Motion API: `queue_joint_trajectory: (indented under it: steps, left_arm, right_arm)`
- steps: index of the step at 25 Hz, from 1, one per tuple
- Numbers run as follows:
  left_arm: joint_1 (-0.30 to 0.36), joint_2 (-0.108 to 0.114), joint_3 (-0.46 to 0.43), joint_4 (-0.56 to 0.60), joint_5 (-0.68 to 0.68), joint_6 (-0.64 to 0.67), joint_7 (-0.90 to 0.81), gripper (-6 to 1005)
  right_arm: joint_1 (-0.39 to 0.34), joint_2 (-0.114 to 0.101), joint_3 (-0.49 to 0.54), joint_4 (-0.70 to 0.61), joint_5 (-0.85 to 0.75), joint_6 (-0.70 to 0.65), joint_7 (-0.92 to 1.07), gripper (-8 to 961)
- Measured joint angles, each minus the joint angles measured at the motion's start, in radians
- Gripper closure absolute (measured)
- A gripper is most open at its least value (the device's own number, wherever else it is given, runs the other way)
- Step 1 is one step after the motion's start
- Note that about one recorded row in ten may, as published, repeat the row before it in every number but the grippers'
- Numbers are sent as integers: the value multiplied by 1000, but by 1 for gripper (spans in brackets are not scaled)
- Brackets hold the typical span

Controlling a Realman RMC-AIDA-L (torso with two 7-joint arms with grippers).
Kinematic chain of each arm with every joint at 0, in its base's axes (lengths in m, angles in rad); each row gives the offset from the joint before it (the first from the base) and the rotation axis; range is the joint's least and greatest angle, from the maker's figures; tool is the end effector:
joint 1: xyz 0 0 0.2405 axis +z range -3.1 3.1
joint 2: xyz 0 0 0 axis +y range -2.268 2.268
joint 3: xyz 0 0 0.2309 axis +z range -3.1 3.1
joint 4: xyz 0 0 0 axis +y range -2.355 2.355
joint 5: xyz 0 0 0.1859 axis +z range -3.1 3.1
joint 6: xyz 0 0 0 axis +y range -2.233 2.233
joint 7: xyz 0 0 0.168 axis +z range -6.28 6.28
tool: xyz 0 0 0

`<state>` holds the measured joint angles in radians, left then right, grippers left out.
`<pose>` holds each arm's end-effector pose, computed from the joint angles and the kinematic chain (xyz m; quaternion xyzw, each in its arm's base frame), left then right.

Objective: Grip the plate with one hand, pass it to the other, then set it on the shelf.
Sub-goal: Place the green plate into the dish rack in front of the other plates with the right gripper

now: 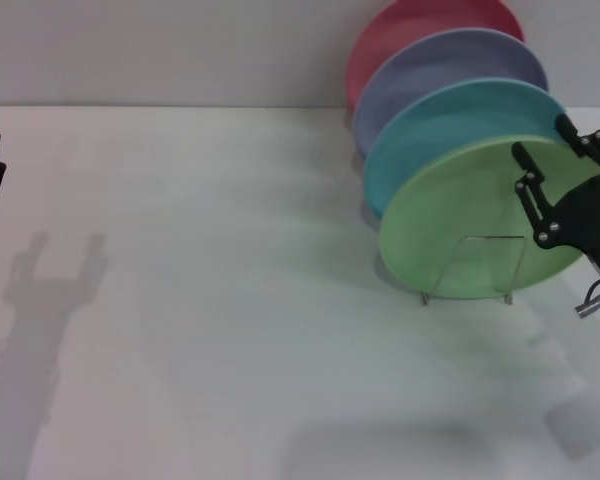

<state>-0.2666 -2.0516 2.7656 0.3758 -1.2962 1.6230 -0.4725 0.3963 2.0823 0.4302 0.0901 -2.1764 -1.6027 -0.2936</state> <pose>-0.2561 0.2665 0.0293 -0.5638 -0.2956 -0.5632 0.5268 0.2374 0.2857 0.0056 -0.7385 -0.0911 0.2788 0.6071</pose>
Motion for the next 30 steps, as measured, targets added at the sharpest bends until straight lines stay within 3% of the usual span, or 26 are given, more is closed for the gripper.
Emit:
queue_joint_trajectory:
  steps: [16,30]
  left_arm:
    - [-5,16,0,-4,2,10,0,147]
    - [-9,14,-2,-75,14,39,-79,147]
  right_arm:
    - [-33,2,-7,69,-2,27,-56,557]
    - [-70,2,19,125,8,5,-123,550]
